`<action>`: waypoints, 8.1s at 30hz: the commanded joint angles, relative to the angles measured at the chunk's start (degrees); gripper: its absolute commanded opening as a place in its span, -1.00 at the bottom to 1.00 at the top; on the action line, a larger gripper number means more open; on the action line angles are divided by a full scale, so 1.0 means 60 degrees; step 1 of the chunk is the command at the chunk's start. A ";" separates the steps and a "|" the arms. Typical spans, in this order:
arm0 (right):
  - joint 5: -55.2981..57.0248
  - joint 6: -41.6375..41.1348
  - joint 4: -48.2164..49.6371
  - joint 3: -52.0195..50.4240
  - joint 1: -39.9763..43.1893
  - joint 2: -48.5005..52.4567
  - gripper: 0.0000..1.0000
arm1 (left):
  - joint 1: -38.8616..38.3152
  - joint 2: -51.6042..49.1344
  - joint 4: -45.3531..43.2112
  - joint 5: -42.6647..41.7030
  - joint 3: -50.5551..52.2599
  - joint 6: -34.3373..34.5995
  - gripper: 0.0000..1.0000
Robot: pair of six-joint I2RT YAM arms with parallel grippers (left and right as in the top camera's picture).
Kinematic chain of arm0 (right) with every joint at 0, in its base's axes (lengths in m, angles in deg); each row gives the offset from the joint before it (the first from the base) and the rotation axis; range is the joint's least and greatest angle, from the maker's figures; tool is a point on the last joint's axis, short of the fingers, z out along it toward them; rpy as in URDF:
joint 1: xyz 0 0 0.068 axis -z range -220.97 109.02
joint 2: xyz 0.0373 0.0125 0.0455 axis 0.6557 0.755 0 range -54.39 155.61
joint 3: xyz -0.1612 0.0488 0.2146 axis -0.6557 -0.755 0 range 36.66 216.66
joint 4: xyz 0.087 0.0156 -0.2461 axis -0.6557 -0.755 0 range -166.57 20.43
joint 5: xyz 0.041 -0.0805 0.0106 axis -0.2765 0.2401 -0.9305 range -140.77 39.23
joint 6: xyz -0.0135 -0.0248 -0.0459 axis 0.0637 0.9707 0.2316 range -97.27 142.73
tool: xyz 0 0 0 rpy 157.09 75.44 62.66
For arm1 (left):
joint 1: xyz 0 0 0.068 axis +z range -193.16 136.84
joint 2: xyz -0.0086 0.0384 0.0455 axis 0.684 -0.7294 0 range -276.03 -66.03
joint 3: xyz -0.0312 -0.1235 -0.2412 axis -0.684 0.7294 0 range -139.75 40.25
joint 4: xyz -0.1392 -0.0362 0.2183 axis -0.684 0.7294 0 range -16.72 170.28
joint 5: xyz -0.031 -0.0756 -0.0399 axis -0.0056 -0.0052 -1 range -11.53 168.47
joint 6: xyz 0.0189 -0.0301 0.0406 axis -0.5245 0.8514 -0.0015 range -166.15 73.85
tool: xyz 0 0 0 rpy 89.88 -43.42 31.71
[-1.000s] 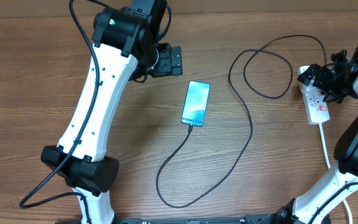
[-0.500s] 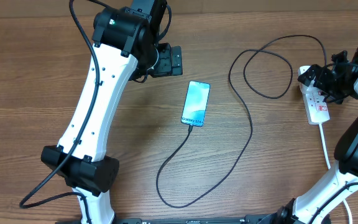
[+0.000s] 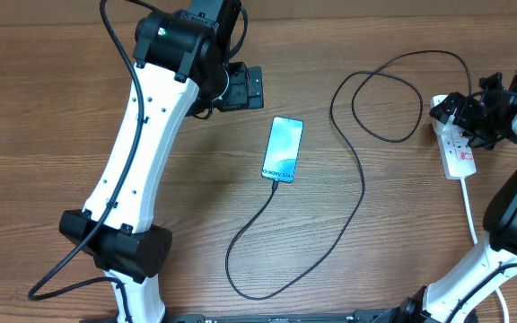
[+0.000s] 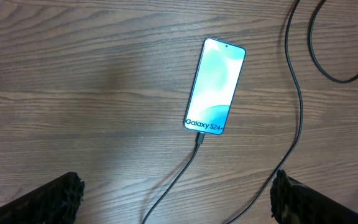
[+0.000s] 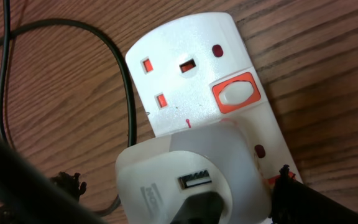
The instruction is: Plug charger to phone and switch on socket
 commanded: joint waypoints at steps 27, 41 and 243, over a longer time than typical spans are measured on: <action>-0.0769 -0.0357 -0.0295 -0.0310 -0.0474 0.0102 1.00 | 0.0025 -0.0055 -0.0018 0.0095 -0.0062 -0.0182 0.99; -0.0951 -0.0357 -0.0321 -0.0375 -0.0492 0.0102 0.99 | 0.0025 -0.0055 -0.0018 0.0095 -0.0062 -0.0182 0.99; 0.0958 -0.1610 -0.3140 0.0576 -0.0255 -0.5151 1.00 | 0.3654 1.8924 -1.4539 0.0823 2.2090 -0.3938 0.99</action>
